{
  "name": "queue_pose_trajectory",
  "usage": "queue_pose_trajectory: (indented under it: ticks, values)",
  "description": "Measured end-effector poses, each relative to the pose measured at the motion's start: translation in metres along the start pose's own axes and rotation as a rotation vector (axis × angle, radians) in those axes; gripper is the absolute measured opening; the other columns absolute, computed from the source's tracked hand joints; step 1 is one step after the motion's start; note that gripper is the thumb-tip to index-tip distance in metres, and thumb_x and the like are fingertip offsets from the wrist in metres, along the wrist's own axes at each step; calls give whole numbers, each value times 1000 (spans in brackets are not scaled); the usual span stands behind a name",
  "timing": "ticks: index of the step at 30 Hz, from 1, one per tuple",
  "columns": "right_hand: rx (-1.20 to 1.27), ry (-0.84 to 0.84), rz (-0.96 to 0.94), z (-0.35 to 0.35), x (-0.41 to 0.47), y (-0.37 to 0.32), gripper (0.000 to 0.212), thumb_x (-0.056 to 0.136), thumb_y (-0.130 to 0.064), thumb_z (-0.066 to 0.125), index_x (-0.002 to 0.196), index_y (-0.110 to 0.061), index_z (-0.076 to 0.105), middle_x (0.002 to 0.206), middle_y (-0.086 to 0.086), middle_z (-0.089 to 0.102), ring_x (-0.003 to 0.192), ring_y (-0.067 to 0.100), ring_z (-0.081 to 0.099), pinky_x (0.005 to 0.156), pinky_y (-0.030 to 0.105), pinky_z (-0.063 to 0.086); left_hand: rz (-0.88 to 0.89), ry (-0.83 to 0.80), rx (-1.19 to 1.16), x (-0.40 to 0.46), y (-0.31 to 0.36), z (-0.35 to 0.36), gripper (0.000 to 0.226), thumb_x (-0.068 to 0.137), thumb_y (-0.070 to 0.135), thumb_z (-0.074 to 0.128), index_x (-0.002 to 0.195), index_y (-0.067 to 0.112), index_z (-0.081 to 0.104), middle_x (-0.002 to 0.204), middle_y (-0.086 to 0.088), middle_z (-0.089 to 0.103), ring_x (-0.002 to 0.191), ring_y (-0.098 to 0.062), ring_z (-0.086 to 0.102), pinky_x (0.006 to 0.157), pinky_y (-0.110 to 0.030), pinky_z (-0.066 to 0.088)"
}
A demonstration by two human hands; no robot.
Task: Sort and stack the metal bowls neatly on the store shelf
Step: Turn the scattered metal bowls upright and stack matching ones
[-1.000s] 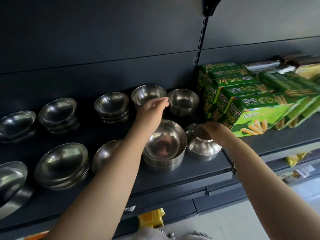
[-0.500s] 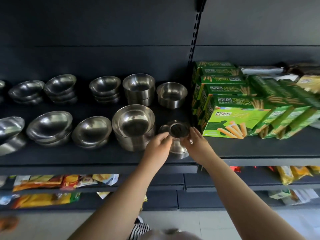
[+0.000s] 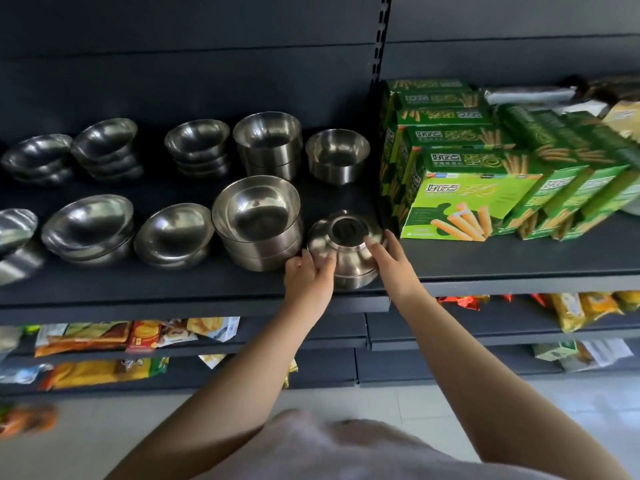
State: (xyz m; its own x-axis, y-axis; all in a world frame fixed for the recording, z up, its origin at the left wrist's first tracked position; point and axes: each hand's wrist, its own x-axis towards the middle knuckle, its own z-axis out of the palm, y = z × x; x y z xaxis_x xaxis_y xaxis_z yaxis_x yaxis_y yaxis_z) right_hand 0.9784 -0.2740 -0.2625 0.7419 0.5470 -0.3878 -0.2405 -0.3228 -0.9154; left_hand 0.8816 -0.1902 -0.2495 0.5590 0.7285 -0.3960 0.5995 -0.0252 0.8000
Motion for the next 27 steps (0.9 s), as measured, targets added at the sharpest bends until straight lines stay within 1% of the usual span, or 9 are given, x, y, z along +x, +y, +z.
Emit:
queue_pose_trajectory:
  ticks: [5,8,10,12,15,18,20,24,27]
  values:
    - [131,36,10,-15,-7,3,63,91,-42,52,146,-20,32,148,1,40,134,19,39,100,27,34,100,-4,-150,-7,5,-3,60,96,45,36,140,5,38,150,-12,28,138,-22,27,115,-38,20]
    - [153,39,30,-24,-11,4,45,92,-45,50,127,-18,54,126,3,57,109,14,57,92,25,44,195,-23,-245,-17,12,-5,52,98,39,32,146,19,26,155,3,19,142,-10,15,117,-29,10]
    - [161,20,59,-27,-12,3,27,96,-42,43,105,-23,60,106,5,59,85,10,58,76,19,47,277,-22,-263,-21,21,-7,48,99,35,33,144,21,30,152,3,25,140,-8,20,117,-26,12]
    - [177,0,107,-29,-14,2,32,95,-46,41,111,-24,57,107,6,62,89,12,61,68,16,48,335,18,-243,-19,27,-10,43,98,32,37,139,22,40,140,0,36,131,-7,30,113,-16,17]
    - [189,-16,139,-33,-17,1,66,87,-62,45,141,-25,40,133,10,54,114,23,59,74,21,49,372,24,-126,-16,33,-13,45,96,35,39,139,24,40,120,4,29,119,-5,34,105,-11,18]
    - [104,-42,109,-38,-18,2,97,63,-78,47,147,-33,28,138,8,51,121,22,54,89,31,48,344,11,-37,-13,36,-14,49,97,39,35,143,26,33,112,4,26,96,2,38,89,-4,18]
    - [73,-25,89,-41,-17,2,110,51,-85,48,147,-36,25,141,4,49,127,22,49,105,44,39,308,2,-11,-12,38,-13,52,97,43,31,145,27,27,113,2,26,95,-1,41,83,-5,19]
    - [46,26,22,-45,-18,2,100,56,-79,49,141,-28,38,137,1,52,127,21,47,110,48,31,223,-32,-77,-7,37,-13,56,97,46,29,148,26,16,144,-6,24,133,-16,30,92,-18,18]
    - [68,29,27,-42,-18,2,78,74,-68,52,138,-24,43,135,2,54,127,22,48,107,43,33,206,-40,-79,-6,29,-12,57,97,36,41,148,22,21,150,-4,28,138,-16,26,103,-22,22]
